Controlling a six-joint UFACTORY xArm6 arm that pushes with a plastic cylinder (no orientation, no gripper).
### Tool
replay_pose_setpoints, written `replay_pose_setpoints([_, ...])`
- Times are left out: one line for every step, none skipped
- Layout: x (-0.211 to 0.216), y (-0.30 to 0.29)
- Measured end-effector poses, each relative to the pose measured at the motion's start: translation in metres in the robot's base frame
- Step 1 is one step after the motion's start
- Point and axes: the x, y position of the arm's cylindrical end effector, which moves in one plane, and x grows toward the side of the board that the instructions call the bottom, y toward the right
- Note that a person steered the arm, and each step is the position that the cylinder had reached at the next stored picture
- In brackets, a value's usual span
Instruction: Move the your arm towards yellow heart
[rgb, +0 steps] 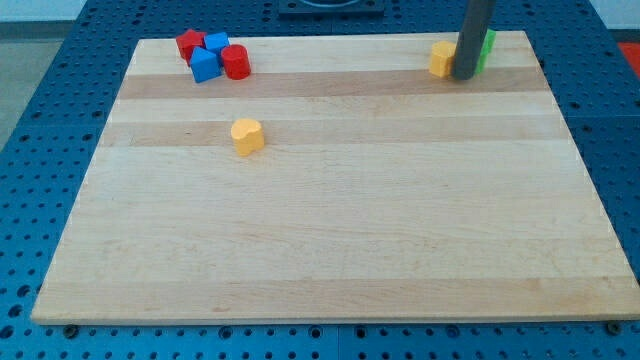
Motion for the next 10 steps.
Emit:
replay_pose_setpoints([0.044,-0.003])
replay_pose_setpoints([0.101,-0.029])
replay_pose_setpoints([0.153,-0.078])
replay_pose_setpoints([0.202,-0.144])
replay_pose_setpoints([0.216,-0.216])
replay_pose_setpoints([0.204,-0.286])
replay_pose_setpoints([0.181,-0.343])
replay_pose_setpoints([0.149,-0.382])
replay_pose_setpoints([0.129,-0.368])
replay_pose_setpoints([0.127,-0.329])
